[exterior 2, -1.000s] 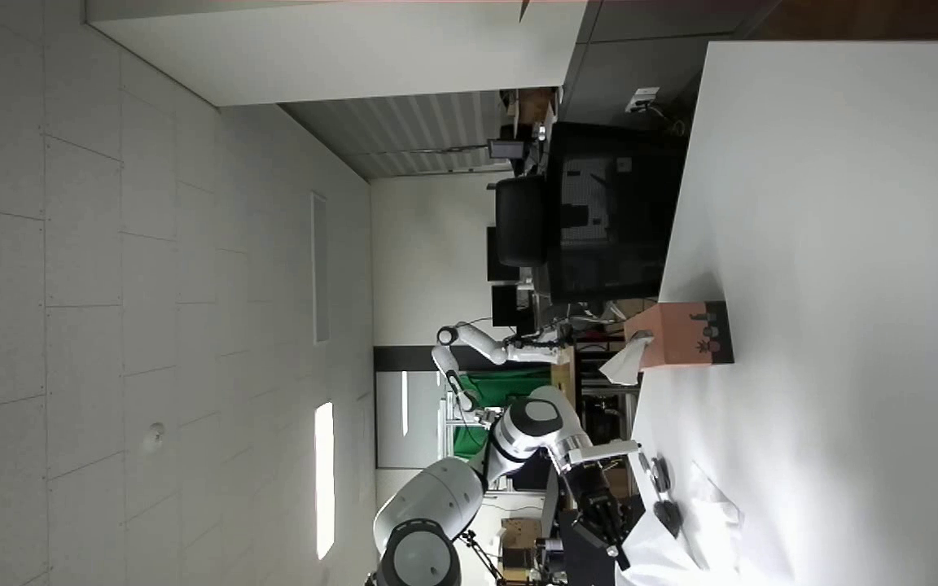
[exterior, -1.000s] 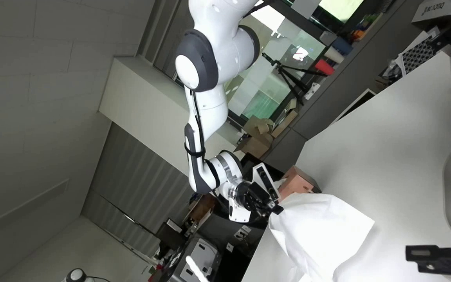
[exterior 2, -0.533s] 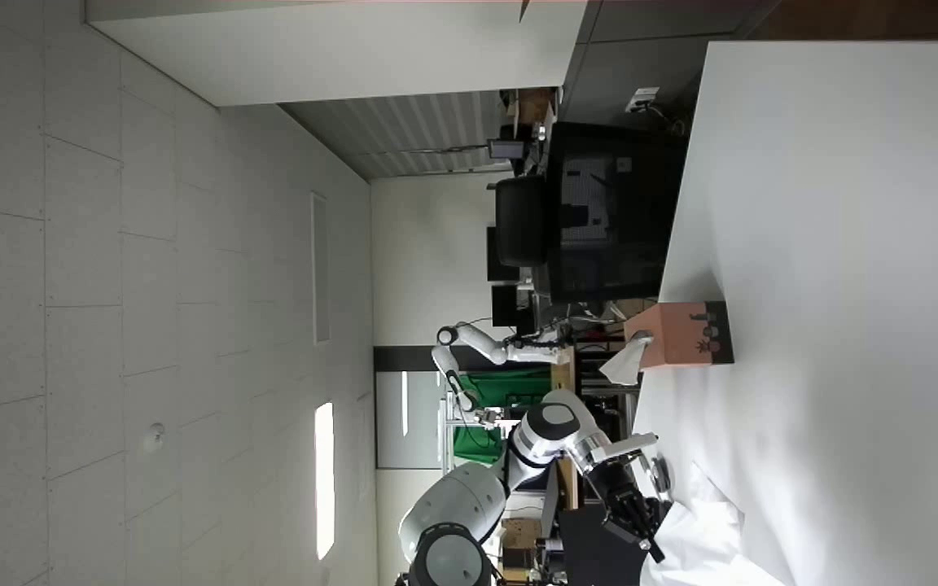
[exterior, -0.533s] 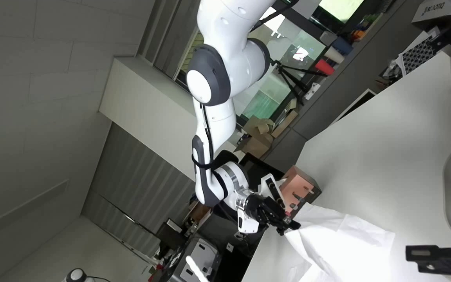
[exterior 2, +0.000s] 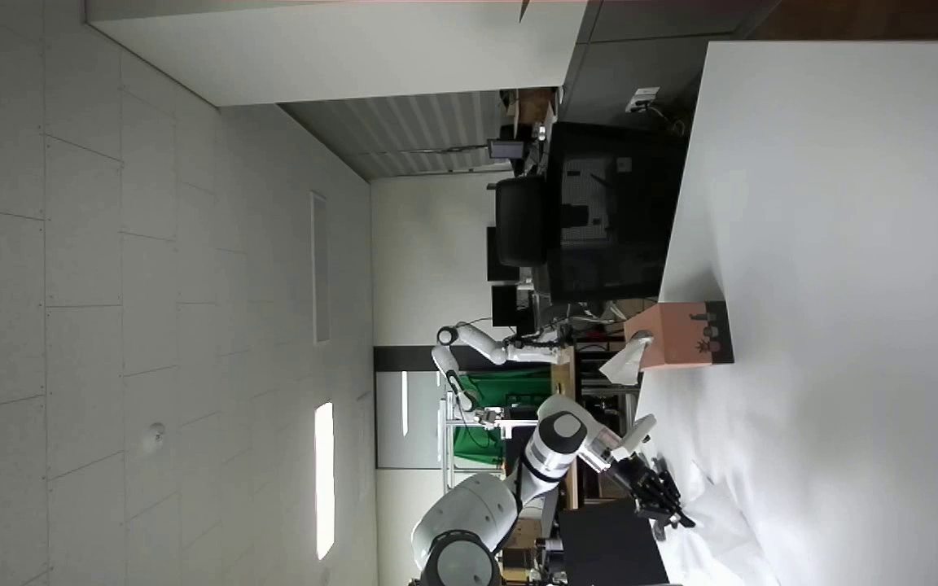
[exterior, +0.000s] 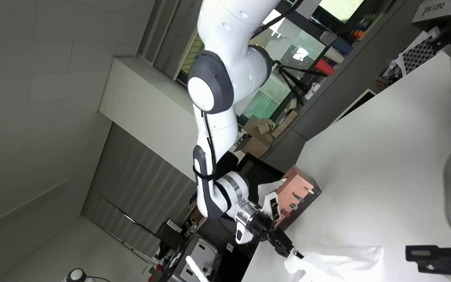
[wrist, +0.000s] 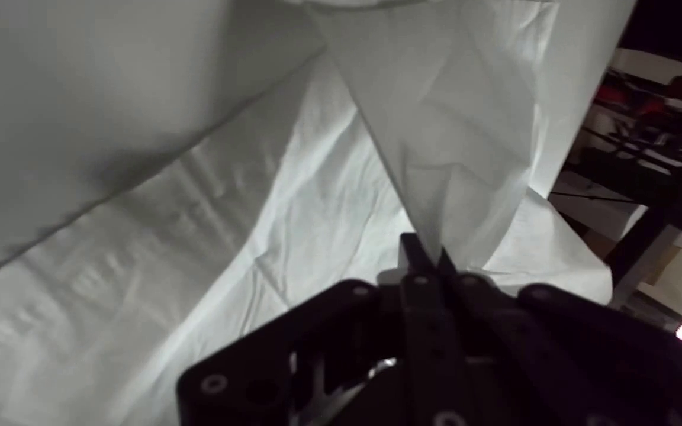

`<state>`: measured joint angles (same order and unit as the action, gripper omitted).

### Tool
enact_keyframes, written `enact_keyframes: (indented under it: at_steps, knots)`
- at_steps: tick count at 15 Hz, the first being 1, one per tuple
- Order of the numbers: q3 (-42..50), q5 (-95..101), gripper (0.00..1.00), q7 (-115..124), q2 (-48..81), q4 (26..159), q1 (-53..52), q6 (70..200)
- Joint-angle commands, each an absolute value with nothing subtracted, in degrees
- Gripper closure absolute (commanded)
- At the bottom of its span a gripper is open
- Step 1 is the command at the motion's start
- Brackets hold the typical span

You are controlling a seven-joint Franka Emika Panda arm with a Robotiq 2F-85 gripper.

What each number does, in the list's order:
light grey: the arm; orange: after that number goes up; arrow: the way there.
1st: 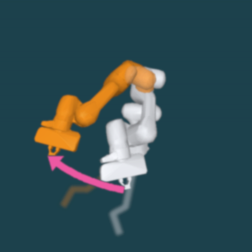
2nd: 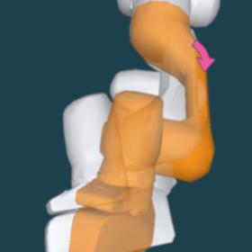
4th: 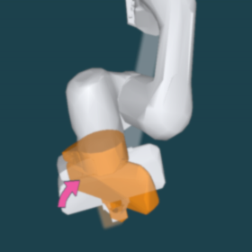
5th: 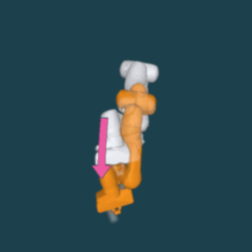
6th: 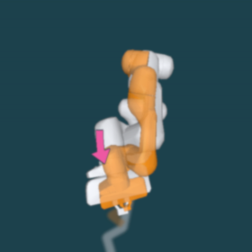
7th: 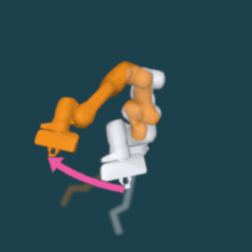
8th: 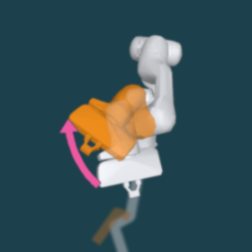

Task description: Take three pieces of tissue from the tissue box and put them on the table

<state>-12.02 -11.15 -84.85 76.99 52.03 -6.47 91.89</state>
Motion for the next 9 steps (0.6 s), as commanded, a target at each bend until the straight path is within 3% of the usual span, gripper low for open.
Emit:
enact_keyframes:
  at_steps: [1,4,5,7,9]
  knots:
    - [-11.2,-10.8,1.0,-83.6,75.8,53.7,-7.8,100.5]
    - [-11.1,-10.9,1.0,-83.3,74.7,55.8,-8.5,106.3]
    - [-11.2,-11.2,0.74,-83.1,74.2,56.5,-8.5,107.4]
    - [-11.2,-11.0,0.67,-83.0,72.5,58.2,-8.8,108.0]
    - [-11.1,-11.0,0.53,-82.1,70.4,59.9,-9.1,106.6]
